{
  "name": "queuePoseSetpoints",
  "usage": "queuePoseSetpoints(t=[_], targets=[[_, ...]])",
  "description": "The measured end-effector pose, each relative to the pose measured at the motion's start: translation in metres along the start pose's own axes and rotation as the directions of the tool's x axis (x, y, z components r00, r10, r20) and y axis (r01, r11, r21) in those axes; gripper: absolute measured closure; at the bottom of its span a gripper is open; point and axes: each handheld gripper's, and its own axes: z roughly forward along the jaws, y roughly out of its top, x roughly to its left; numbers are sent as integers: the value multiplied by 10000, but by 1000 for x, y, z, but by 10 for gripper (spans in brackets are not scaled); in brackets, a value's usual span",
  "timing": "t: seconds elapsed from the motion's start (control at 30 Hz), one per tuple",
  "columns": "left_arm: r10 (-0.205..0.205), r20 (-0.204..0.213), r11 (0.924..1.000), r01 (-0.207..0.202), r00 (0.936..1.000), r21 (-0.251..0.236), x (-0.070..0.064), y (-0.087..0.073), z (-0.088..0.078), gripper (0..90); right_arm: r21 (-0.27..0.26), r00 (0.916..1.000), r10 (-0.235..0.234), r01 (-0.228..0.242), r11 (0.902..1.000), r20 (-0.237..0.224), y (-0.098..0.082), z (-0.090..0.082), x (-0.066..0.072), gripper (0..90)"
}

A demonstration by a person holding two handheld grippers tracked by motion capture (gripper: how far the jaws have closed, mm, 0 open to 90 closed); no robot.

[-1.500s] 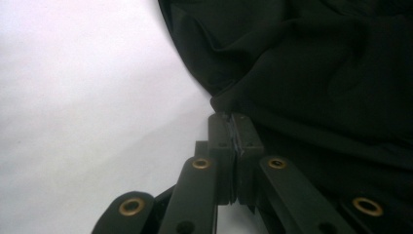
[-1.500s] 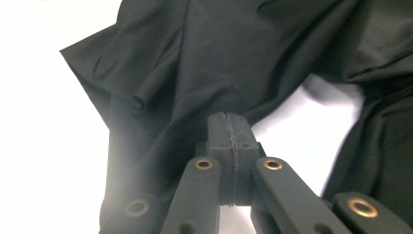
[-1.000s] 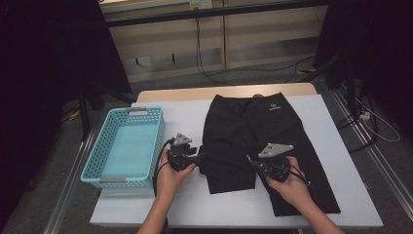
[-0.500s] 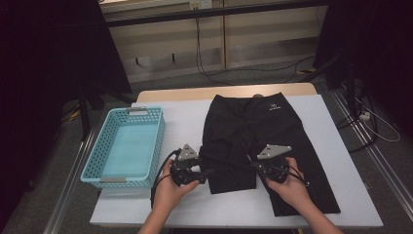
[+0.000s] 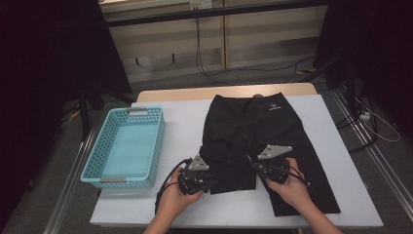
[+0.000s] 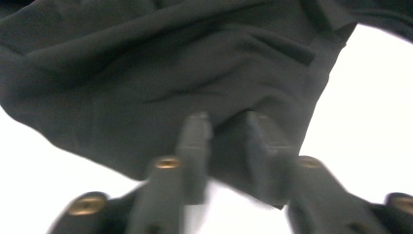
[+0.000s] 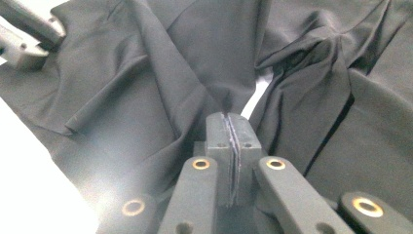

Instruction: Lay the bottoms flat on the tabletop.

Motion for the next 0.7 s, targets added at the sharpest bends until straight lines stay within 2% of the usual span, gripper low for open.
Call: queuePoseSetpoints(t=[0.1, 0.23, 0.33, 0.47, 0.63, 0.7], targets=[[-42, 103, 9999, 41, 9999, 120, 0, 0, 0, 895, 9, 10000, 22, -22, 10000, 3, 0, 0, 0, 893], [-107, 97, 9991, 103, 9999, 423, 2, 2, -5, 900, -28, 10000, 72, -72, 10000, 29, 0, -2, -1, 900], [-740, 495, 9973, 740, 9960, 23, 10, 1, -18, 900, -26, 10000, 66, -66, 10000, 57, -1, -3, -3, 900], [-1109, 496, 9932, 1124, 9926, -300, 17, -1, -32, 900, 19, 10000, 78, -79, 10000, 54, -2, -2, -5, 900], [-1109, 427, 9936, 1118, 9929, -188, 20, -5, -34, 900, 46, 10000, 51, -51, 10000, 8, -2, -2, -4, 899], [-1074, 457, 9942, 1075, 9932, 6, 19, -6, -33, 900, 70, 9999, 93, -93, 9999, -47, -2, -2, -3, 875]])
